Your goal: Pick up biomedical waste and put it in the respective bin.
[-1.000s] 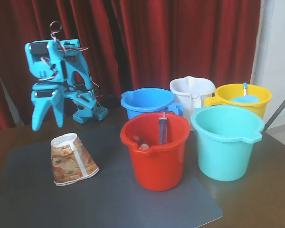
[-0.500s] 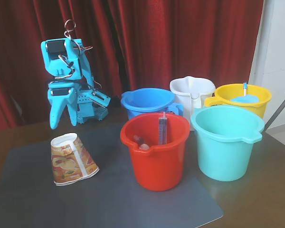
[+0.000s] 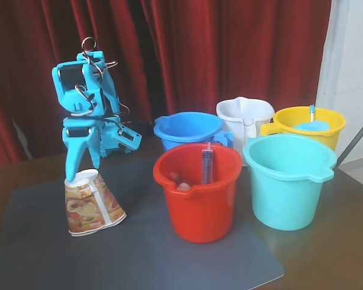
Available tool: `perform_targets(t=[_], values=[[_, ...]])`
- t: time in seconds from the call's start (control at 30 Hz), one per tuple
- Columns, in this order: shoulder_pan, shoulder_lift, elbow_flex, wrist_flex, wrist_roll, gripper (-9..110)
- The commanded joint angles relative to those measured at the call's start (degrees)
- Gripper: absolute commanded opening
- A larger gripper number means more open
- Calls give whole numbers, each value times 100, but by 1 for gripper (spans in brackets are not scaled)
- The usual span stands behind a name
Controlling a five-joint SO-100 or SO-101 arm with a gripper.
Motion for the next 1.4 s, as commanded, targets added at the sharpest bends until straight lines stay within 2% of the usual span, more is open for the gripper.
perform_targets(t=[0.0,0.9,1.17,1.37], values=[[-35,9,-141,202,26,75],[0,-18,-44,-615,299,74],[44,-9,-132,-650,255,39],[325,-9,-35,-1011,-149,31]])
